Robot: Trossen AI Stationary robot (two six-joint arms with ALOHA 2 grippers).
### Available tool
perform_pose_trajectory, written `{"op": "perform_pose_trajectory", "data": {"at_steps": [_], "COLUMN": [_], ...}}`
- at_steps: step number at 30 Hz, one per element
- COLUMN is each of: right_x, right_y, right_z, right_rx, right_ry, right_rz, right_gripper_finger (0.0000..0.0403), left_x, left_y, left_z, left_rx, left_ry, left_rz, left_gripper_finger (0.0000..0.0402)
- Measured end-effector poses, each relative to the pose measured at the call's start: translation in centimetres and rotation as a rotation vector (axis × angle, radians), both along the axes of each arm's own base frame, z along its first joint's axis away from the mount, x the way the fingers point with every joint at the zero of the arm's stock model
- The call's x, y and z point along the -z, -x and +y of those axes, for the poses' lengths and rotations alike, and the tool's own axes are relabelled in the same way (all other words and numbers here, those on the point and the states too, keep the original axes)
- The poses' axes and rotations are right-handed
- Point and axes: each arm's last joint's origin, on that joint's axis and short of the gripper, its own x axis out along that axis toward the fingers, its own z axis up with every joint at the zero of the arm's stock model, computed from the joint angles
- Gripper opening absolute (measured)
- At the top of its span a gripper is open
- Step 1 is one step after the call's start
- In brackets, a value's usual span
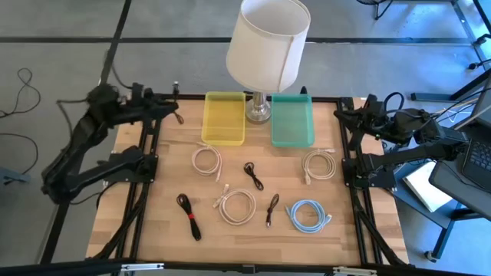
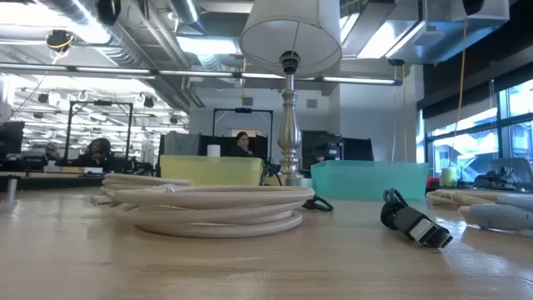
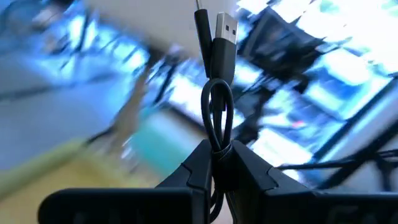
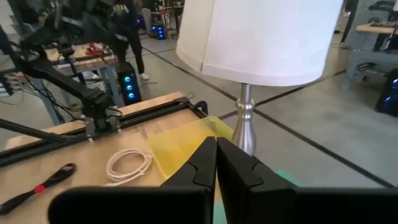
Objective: Pick & Place USB Port
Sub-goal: Put the black USB cable into the blue bin
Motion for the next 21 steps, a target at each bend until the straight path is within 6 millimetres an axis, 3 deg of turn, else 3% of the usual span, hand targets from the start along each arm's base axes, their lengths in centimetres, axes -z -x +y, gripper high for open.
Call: {"op": "perform_pose_trajectory", "data": {"at_steps": [5,9,14,17,21], "right_x": [0.0,0.2,0.7,1.0,0.7], "right_y": [-0.1,-1.1,-3.5,-4.7,-6.2], "right_z": [0.1,0.4,0.9,1.1,1.6], "right_rx": [-0.043,-0.106,-0.154,-0.161,-0.194], "right_ry": [-0.05,-0.091,-0.124,-0.149,-0.166], "right_rz": [-0.016,0.006,0.065,0.085,0.043], "right_gripper_finger": [0.0016,0.0016,0.0016,0.0016,0.0016], "left_x": [-1.3,-1.2,0.9,2.3,2.7], "left_y": [1.0,0.1,-5.3,-8.9,-11.9], "left_z": [-1.8,-1.6,-0.1,-0.3,-0.7], "left_rx": [0.084,0.126,0.323,0.424,0.473], "left_ry": [-0.073,-0.041,-0.008,-0.047,-0.111], "left_rz": [-0.131,-0.126,-0.208,-0.285,-0.357], "left_gripper_finger": [0.0031,0.0031,0.0031,0.0031,0.0031]}}
